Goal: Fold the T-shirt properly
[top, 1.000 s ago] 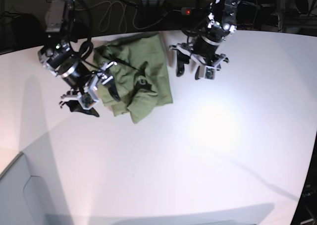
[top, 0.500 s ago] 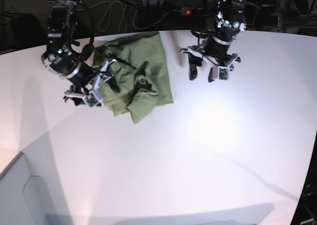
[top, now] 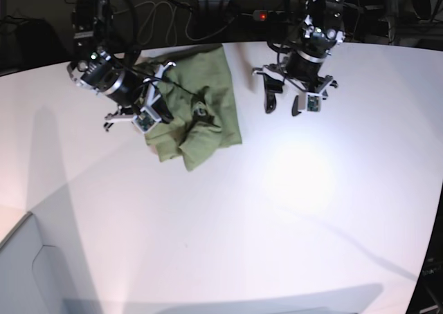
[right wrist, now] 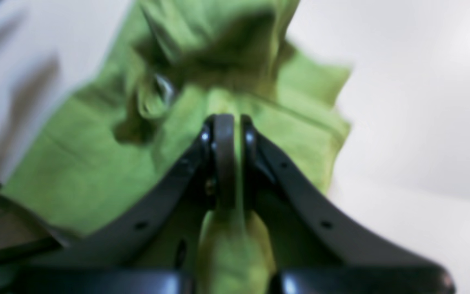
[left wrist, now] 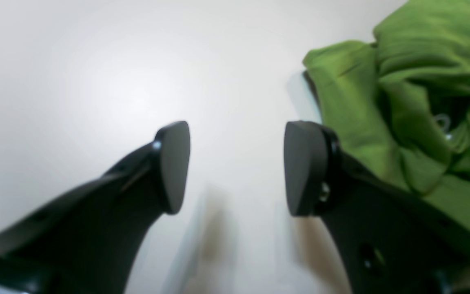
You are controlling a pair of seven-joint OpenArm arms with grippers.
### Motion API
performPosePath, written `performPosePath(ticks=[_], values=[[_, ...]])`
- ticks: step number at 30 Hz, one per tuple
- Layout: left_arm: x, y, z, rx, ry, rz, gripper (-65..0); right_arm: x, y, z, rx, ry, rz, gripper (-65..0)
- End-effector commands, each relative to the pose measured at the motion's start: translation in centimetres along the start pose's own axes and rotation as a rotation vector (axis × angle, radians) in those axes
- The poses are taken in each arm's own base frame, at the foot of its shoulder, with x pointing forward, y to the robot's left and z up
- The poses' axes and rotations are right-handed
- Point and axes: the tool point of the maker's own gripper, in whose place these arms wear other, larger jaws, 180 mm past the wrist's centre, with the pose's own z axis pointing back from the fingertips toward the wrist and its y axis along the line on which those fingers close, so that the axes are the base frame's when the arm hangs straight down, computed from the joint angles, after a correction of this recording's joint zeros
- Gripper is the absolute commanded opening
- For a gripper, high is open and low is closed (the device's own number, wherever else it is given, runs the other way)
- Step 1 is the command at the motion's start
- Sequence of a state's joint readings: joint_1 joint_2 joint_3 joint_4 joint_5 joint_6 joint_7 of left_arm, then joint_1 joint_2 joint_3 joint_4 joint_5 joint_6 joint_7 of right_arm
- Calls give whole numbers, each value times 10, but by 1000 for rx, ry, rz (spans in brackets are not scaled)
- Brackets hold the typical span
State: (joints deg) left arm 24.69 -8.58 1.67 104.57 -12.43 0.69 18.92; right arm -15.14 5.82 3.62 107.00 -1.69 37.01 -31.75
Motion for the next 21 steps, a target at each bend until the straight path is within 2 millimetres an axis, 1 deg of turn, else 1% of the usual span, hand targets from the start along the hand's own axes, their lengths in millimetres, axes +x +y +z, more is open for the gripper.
performPosePath(ticks=[1,5,8,10,11,13,15,17,19,21], values=[[11,-2,2,-6,-41,-1,-297,18,5,7,14,-66,28,-644],[11,-2,2,-6,-41,-1,-297,26,15,17,15,-102,35,-645],[11,-2,2,-6,-42,0,-297,30,14,18,2,-122,22,-640],[11,-2,2,-6,-41,2,-297,25,8,18,-14,-100,19,-623],[11,-2,2,-6,-41,2,-297,27,3,18,-26,-98,24,-599],[10,-2,2,-6,-39,2,-297,28,-8,18,-53,-83,30,-526],[6,-3,4,-6,-30,4,-297,26,-26,20,-99,-51,29,-422],[4,-3,5,-6,-27,6,-297,24,-41,20,-131,-23,26,-344],[4,-3,5,-5,-26,6,-297,25,-52,16,-145,-12,25,-314],[4,-3,5,-5,-26,6,-297,19,-60,7,-140,21,9,-311]])
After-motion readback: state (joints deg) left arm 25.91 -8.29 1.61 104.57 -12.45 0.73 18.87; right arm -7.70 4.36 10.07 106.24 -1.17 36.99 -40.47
